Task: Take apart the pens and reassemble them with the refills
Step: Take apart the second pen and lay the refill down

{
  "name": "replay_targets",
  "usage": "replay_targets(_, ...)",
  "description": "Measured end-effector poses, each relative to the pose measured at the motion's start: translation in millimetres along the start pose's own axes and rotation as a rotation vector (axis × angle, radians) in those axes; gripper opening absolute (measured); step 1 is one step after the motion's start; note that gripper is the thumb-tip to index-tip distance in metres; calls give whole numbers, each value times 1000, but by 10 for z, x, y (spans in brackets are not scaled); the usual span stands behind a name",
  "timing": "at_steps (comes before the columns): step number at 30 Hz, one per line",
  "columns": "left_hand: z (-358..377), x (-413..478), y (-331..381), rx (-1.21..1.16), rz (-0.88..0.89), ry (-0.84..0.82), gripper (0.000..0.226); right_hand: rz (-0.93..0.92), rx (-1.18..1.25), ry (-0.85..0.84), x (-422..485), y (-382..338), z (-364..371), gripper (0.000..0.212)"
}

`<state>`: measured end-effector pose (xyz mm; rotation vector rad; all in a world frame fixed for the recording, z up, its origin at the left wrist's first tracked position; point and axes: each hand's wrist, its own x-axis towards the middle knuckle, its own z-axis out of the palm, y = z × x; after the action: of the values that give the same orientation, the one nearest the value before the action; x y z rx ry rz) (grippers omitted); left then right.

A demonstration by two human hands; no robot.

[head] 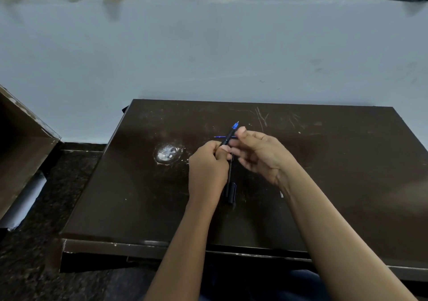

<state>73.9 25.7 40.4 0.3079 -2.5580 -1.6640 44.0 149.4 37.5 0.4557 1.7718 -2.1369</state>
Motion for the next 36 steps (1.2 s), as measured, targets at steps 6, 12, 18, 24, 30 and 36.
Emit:
replay_targets(6, -17, 26, -3, -56, -97, 38, 24, 177, -974, 99, 79, 298, -13, 33)
replay_targets(12, 2, 6, 17, -62, -109, 23, 21, 241, -1236, -58, -10, 528, 193, 75)
replay_targets(18, 5, 9, 11, -34, -121, 10, 20, 251, -1194, -60, 20, 551, 221, 68)
replay_targets(24, 12, -9, 12, -14, -140, -19, 20, 299, -1195, 49, 69, 555, 148, 71)
replay_targets(30, 20, -11, 34, -3, -137, -48, 18, 239, -1257, 74, 108, 464, 24, 75)
replay_targets(36, 5, -16, 24, 24, -143, -59, 18, 159, -1318, -31, 93, 481, 50, 47)
